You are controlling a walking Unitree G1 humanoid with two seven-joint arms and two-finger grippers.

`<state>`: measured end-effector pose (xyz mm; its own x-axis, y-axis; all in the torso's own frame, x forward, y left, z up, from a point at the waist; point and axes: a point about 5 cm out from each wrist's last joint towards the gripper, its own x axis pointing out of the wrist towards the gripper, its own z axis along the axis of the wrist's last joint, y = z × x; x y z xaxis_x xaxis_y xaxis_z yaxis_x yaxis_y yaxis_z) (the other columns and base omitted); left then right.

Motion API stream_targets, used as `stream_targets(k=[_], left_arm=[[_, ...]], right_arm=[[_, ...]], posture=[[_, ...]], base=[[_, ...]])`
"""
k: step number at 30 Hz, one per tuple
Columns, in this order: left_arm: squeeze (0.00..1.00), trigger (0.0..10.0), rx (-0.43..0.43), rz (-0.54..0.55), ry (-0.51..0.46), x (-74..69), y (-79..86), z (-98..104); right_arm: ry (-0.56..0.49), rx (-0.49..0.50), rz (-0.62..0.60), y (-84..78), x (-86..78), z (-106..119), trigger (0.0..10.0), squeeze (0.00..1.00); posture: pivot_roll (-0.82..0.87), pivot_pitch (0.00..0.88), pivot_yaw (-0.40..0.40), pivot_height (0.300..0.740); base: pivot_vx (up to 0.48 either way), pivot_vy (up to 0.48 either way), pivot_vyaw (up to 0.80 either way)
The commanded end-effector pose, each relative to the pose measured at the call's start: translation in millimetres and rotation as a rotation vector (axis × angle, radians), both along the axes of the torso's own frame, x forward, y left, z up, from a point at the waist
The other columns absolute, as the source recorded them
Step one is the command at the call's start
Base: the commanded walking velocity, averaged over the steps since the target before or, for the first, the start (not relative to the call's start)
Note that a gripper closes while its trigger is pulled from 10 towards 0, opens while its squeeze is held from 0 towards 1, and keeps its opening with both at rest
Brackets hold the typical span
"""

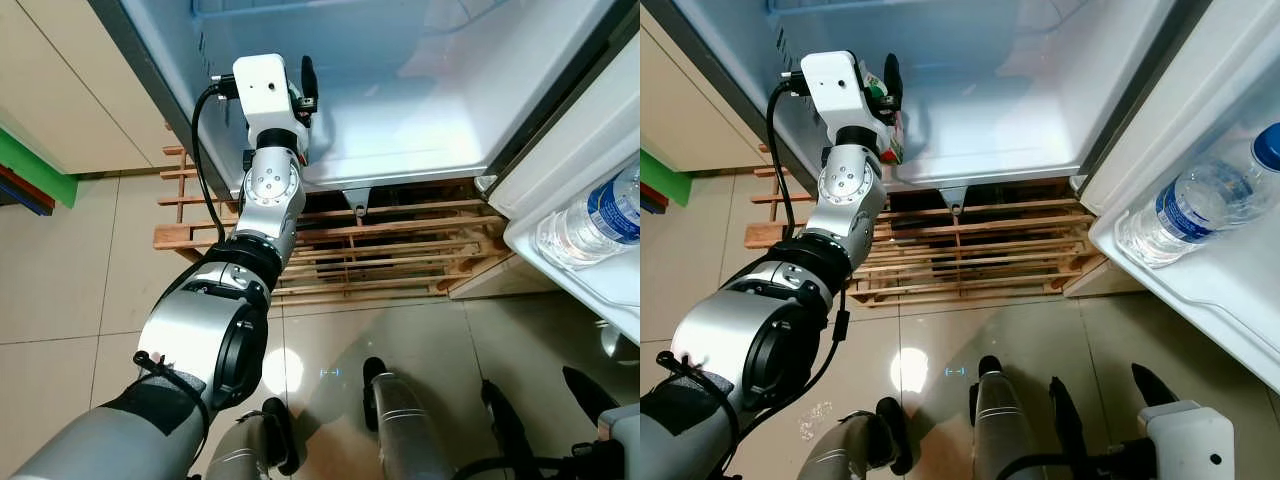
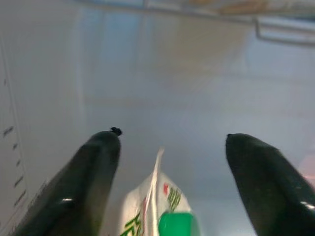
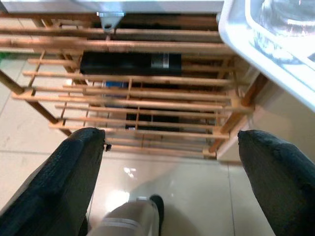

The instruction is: Restocking fridge

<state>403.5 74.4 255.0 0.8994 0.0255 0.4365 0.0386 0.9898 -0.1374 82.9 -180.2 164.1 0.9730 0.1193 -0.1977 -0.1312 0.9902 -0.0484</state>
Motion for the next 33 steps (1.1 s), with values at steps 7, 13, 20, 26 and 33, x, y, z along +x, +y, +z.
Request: stream_targets(k=[7,13,20,26,33], left_arm=[[1.0,10.0,-0.042,-0.065,0.003,-5.1,-7.8,-12],[1.0,10.0,-0.053,-0.163,-0.091,-13.3,-26.7,1],[1.0,10.0,-0.016,-0.2,-0.151,-19.1,-19.1,5],[1.0,10.0,0.016,-0.253,-0.132,-28.5,-4.9,-4],[1.0,10.0,0.124,-0.36,0.036,-76.3,26.4,-53]], right_arm=[[-0.04,0.02,0.031,3.3,22.4,-8,10.0,0.0],[-0.089,0.028,0.06,5.4,46.0,-13,10.0,0.0],[-0.148,0.046,0.075,8.2,71.9,-19,10.0,0.0],[-0.188,0.065,0.061,8.8,96.6,-24,10.0,0.0],[-0.214,0.102,0.014,4.1,122.6,-35,10.0,0.0]], posture=[[-0.42,0.255,0.082,0.74],[-0.37,0.181,0.091,0.74],[-0.31,0.094,0.117,0.74],[-0.26,0.024,0.141,0.74],[-0.15,0.0,0.143,0.74]], base=[[0.0,0.0,0.0],[0.0,0.0,0.0],[0.0,0.0,0.0],[0.0,0.0,0.0],[0.0,0.0,0.0]])
